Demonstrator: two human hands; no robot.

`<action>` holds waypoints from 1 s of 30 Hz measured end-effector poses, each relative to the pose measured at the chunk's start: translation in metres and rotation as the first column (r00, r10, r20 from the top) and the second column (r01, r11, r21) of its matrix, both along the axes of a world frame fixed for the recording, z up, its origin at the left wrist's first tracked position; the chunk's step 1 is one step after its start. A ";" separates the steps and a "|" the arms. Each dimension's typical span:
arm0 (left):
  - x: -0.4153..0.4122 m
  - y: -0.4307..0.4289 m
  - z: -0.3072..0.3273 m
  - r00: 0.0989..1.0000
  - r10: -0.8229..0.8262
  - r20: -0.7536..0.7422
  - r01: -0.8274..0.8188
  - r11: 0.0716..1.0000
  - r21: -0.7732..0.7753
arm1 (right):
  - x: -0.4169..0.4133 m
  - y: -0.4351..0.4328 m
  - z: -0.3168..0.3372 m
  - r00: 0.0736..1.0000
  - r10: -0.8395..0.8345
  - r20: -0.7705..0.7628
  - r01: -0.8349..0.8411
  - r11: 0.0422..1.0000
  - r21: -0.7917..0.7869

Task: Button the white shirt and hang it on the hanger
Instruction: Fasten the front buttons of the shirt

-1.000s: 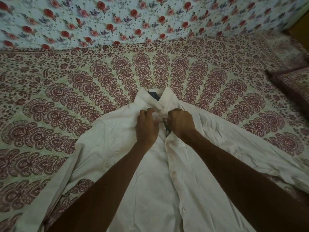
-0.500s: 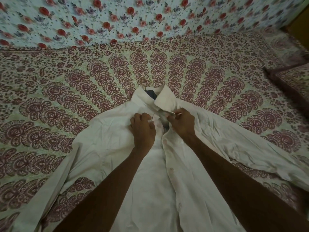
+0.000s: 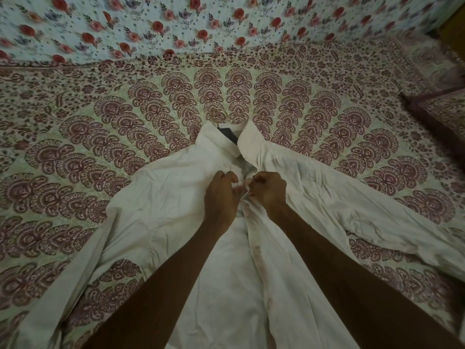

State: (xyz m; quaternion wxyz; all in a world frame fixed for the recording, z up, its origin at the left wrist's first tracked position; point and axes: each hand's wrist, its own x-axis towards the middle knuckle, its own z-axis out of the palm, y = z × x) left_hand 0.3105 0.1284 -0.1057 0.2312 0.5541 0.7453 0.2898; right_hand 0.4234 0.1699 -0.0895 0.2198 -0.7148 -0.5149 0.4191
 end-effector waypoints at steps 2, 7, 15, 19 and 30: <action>-0.001 0.000 0.000 1.000 -0.014 -0.007 0.014 1.000 0.021 | 0.005 -0.001 0.001 0.993 -0.082 -0.085 0.076 0.995 -0.068; -0.003 -0.002 0.000 0.999 -0.036 -0.028 0.039 0.992 0.117 | 0.014 0.000 0.011 0.826 -0.293 -0.481 0.164 0.942 -0.293; -0.003 0.005 -0.001 0.998 -0.057 0.029 0.053 0.992 0.112 | 0.016 -0.005 0.010 0.911 -0.135 -0.391 0.064 0.980 -0.190; -0.001 0.013 -0.003 0.996 -0.078 -0.036 0.079 0.997 0.014 | 0.010 -0.004 0.004 0.968 -0.120 -0.218 0.109 0.992 -0.065; -0.012 0.025 0.009 0.986 -0.013 0.168 0.037 0.989 -0.144 | 0.005 0.004 0.000 0.998 0.063 -0.027 -0.062 0.998 0.027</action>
